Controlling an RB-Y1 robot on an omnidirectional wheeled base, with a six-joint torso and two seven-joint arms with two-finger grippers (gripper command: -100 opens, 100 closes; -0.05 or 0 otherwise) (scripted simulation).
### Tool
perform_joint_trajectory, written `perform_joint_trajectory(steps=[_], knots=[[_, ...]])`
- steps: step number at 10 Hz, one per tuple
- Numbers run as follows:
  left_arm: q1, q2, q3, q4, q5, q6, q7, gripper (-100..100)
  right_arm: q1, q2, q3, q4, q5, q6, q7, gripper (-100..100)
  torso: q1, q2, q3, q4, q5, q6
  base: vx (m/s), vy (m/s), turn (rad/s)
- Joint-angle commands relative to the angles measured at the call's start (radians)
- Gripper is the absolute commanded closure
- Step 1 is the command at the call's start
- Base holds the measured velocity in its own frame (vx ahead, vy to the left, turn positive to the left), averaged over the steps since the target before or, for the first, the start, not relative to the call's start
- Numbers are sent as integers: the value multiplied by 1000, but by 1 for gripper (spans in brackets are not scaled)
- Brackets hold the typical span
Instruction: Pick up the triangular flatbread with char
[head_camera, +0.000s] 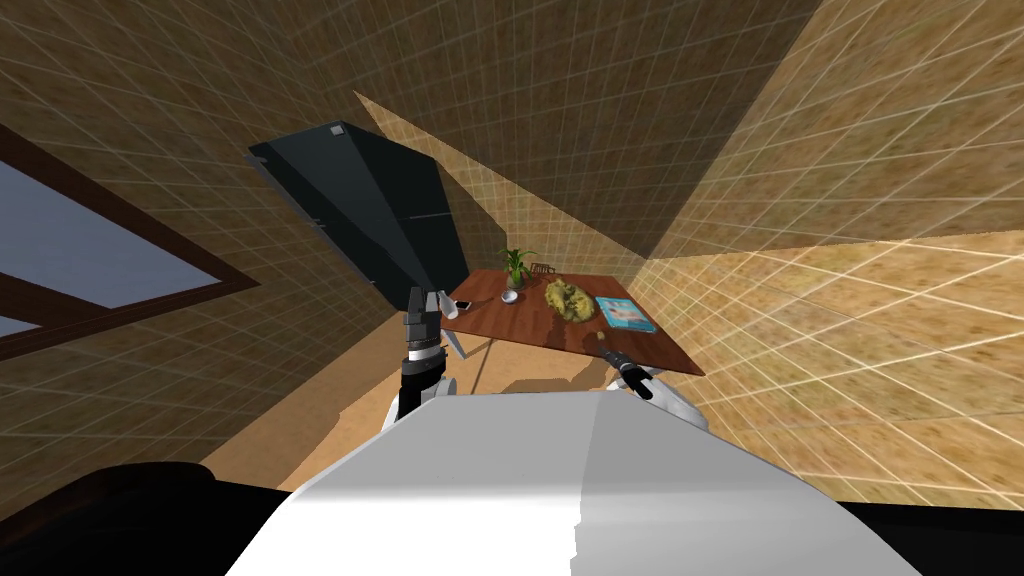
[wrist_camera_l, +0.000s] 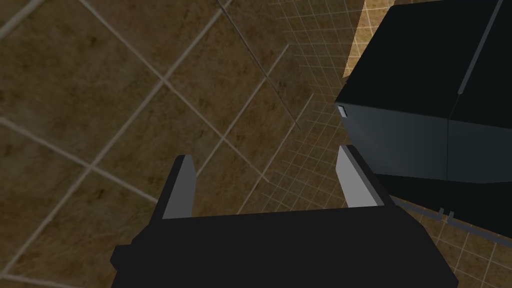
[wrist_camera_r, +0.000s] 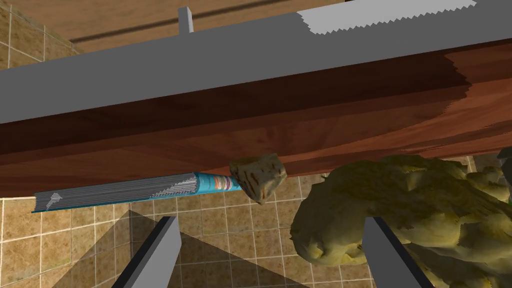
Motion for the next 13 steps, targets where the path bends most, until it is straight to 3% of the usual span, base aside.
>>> perform_joint_trajectory(steps=[1, 2, 7, 9, 10, 11, 12, 13], knots=[[0, 0, 0, 0, 0, 0, 0, 0, -31, -10, 0, 50, 14, 5, 8, -100, 0, 0, 0, 0, 0, 0, 88, 39, -5], [0, 0, 0, 0, 0, 0, 0, 0, -31, -10, 0, 59, 14, 5, 8, -100, 0, 0, 0, 0, 0, 0, 71, 23, -1], [0, 0, 0, 0, 0, 0, 0, 0, -124, -40, 8, 215, 62, 50, 32, -100, 0, -3, -1, 0, 0, 0, 105, 28, -3], [0, 0, 0, 0, 0, 0, 0, 0, -146, -49, 9, 251, 73, 61, 37, -100, -1, 0, 0, 0, 0, 0, 70, 11, 7], [0, 0, 0, 0, 0, 0, 0, 0, -141, -46, 5, 243, 70, 54, 38, -100, -2, 1, 1, 0, 0, 0, 27, 3, 3], [0, 0, 0, 0, 0, 0, 0, 0, -142, -46, 5, 246, 71, 55, 39, 0, -2, 3, 2, 1, 0, 0, 6, 1, 0], [0, 0, 0, 0, 0, 0, 0, 0, -140, -12, -10, 231, 87, 63, 64, -100, -2, 5, 3, 1, 0, 0, 42, -49, -87], [0, 0, 0, 0, 0, 0, 0, 0, -140, 5, -18, 224, 95, 68, 77, -100, -5, 4, 2, 1, -1, 1, 74, -79, -80]])
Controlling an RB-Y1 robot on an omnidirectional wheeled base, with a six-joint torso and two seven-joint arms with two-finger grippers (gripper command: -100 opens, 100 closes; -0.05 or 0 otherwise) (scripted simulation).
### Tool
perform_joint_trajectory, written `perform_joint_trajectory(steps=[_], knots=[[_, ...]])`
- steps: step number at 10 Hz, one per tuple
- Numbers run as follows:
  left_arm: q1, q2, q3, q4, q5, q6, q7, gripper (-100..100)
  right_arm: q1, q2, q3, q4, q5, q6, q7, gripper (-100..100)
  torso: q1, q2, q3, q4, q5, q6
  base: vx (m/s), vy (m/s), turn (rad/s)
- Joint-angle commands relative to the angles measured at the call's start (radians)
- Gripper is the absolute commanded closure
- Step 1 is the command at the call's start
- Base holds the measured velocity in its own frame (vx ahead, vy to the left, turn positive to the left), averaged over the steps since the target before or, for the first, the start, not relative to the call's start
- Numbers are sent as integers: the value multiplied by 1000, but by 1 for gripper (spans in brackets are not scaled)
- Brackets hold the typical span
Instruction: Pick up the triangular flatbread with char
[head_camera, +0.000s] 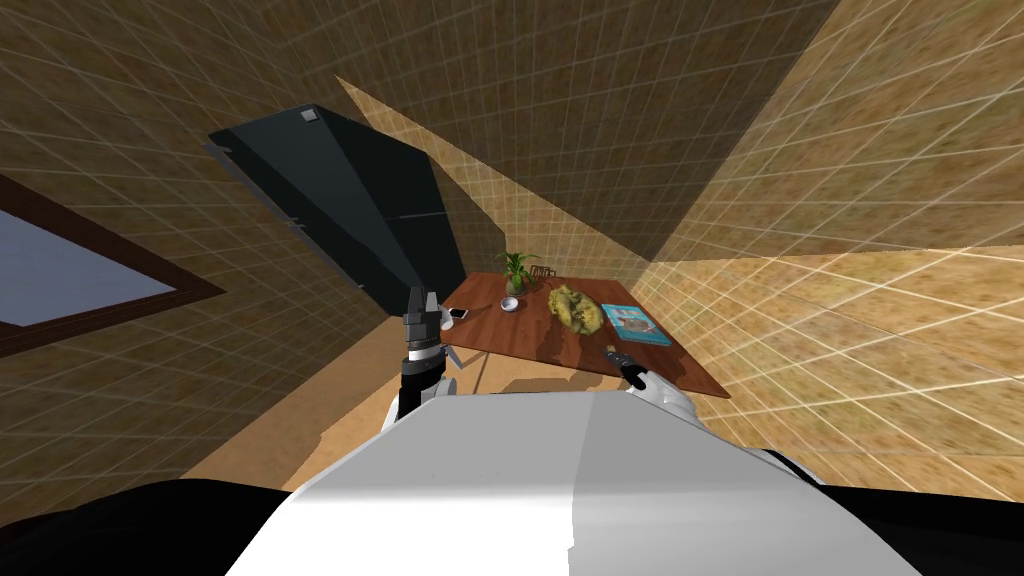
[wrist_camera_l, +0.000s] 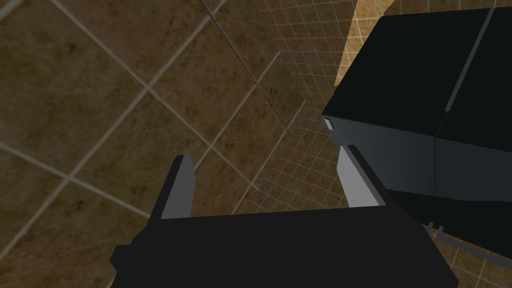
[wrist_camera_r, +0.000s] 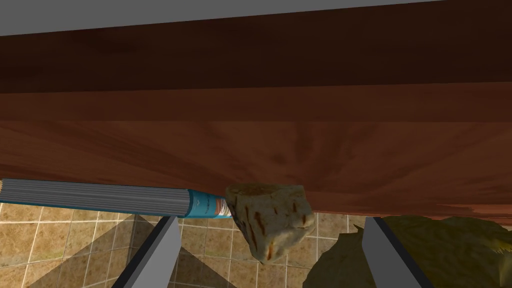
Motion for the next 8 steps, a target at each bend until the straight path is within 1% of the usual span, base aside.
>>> perform_joint_trajectory(steps=[1, 2, 3, 4, 5, 8], knots=[[0, 0, 0, 0, 0, 0, 0, 0, 20, 3, 23, -42, -1, 25, -10, -100, 0, 0, 0, 0, 0, 0, 65, -63, -12], [0, 0, 0, 0, 0, 0, 0, 0, 21, 29, 12, -53, 11, 31, 9, -100, 0, 0, 0, 0, 0, 0, 51, -68, -66], [0, 0, 0, 0, 0, 0, 0, 0, 21, 29, 12, -53, 11, 31, 9, -100, 0, 1, 0, 0, 0, 0, 38, -50, -24], [0, 0, 0, 0, 0, 0, 0, 0, 11, 30, -6, -30, 13, 15, 22, -100, 1, 2, 1, 0, 0, 0, 15, -18, 3], [0, 0, 0, 0, 0, 0, 0, 0, 12, 31, -5, -32, 13, 16, 22, 100, 3, 3, 2, 0, 1, 0, 0, 0, 0], [0, 0, 0, 0, 0, 0, 0, 0, 12, 31, -5, -32, 13, 16, 22, 100, 4, 4, 2, 1, 1, 0, 0, 0, 0]])
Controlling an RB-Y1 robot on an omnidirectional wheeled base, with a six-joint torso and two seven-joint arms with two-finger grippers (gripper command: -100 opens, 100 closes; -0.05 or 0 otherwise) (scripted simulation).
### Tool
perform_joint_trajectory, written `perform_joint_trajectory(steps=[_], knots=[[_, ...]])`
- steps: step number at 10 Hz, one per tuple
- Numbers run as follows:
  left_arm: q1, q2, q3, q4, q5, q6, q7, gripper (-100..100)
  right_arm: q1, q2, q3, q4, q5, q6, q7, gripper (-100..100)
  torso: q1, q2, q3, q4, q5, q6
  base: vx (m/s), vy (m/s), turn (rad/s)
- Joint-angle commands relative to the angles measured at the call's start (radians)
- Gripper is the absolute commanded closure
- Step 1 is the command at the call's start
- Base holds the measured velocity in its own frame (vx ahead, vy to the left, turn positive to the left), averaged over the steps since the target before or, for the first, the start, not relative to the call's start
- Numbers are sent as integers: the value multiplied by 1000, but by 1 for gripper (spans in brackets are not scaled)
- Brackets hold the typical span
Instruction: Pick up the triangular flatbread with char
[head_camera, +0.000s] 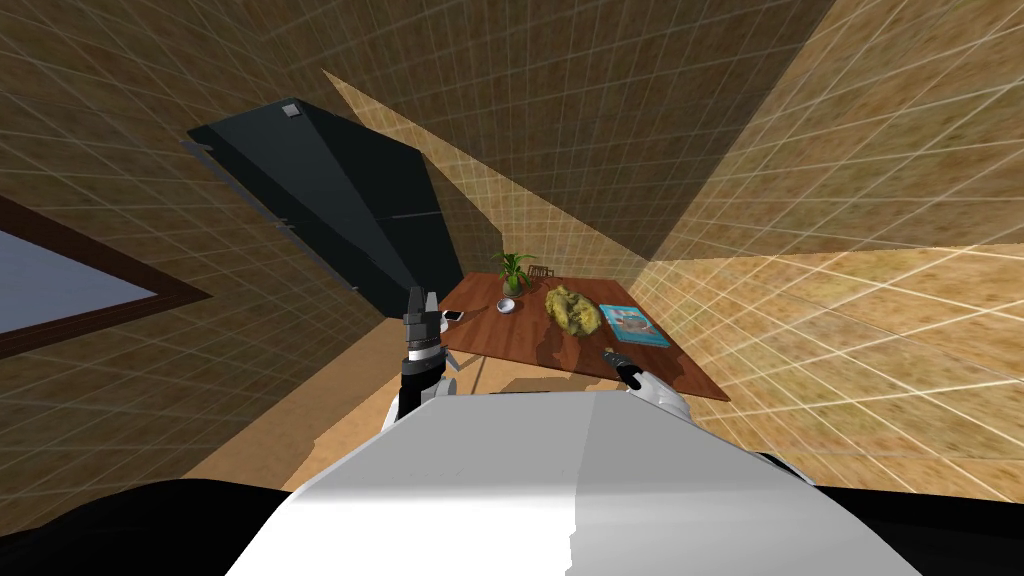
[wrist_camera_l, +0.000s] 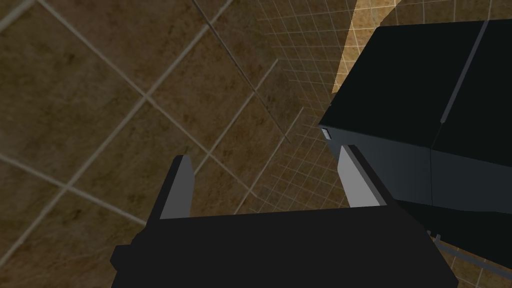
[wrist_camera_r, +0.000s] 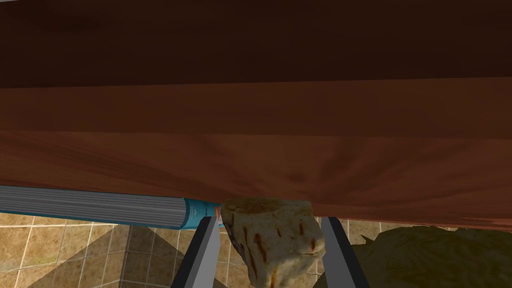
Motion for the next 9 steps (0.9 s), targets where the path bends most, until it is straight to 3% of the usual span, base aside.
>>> perform_joint_trajectory(steps=[1, 2, 3, 7, 8, 9], knots=[[0, 0, 0, 0, 0, 0, 0, 0, 0, 0, 0, 0, 0, 0, 0, 100, 0, 0, 0, 0, 0, 0, 0, 0, 0], [0, 0, 0, 0, 0, 0, 0, 0, 0, 0, 0, 0, 0, 0, 0, 0, 0, 0, 0, 0, 0, 0, 0, 0, 0], [0, 0, 0, 0, 0, 0, 0, 0, 8, -27, 28, -10, -14, 9, -32, 100, 0, 0, 0, 0, 0, 0, -34, 42, 54], [0, 0, 0, 0, 0, 0, 0, 0, 5, -78, 50, 12, -38, -4, -71, 100, 4, 4, 2, 1, 1, 0, -56, 67, 50], [0, 0, 0, 0, 0, 0, 0, 0, 5, -69, 44, 10, -33, -5, -61, 100, 4, 4, 2, 1, 1, 0, -19, 20, 6], [0, 0, 0, 0, 0, 0, 0, 0, 5, -70, 46, 10, -34, -4, -64, 0, 2, 2, 1, 1, 1, 0, 0, 0, 0]])
